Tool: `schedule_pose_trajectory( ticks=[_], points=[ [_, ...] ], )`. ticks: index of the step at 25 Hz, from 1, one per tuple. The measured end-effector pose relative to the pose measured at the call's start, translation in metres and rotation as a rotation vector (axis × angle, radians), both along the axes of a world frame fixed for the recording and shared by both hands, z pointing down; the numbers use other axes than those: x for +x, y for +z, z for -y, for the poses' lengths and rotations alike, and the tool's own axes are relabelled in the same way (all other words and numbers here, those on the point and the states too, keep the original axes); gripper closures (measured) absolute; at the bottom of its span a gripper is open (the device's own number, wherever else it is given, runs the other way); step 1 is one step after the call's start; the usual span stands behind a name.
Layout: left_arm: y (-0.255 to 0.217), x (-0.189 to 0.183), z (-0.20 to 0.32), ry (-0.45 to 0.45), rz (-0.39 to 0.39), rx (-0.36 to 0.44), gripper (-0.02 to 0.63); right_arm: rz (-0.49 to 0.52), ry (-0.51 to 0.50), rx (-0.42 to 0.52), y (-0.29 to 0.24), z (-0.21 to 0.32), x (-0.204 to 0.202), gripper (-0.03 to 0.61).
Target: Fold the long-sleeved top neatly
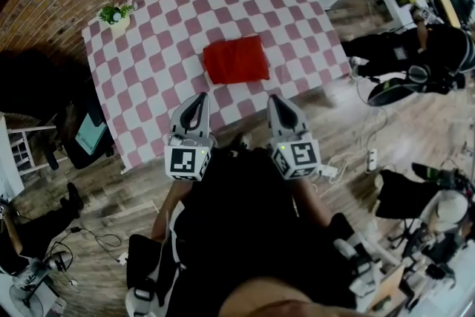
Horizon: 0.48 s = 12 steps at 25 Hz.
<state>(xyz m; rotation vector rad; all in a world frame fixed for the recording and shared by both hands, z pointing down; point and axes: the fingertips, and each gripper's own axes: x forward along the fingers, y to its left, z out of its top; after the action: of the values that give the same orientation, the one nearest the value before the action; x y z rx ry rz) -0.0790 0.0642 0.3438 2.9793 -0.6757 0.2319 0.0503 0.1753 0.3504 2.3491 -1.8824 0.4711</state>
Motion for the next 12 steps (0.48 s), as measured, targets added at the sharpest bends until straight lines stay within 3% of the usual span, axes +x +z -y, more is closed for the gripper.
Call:
schedule_pose_trajectory(
  ticks=[5, 10, 12],
  points=[
    [-0.0075, 0.0016, 0.0013, -0.030, -0.044, -0.056, 0.606, 0.000, -0.002, -0.006, 0.0013, 0.0013, -0.0012, 0.568],
    [-0.0024, -0.0005, 0.0032, -0.016, -0.006, -0.008, 0.606, -0.002, 0.000, -0.008, 0.0013, 0.0017, 0.0026, 0.568],
    [-0.0050, 0.0005, 0.0038, -0.029, -0.024, -0.026, 0.606, -0.002, -0.002, -0.008, 0.0010, 0.0023, 0.0037, 0.568]
  ],
)
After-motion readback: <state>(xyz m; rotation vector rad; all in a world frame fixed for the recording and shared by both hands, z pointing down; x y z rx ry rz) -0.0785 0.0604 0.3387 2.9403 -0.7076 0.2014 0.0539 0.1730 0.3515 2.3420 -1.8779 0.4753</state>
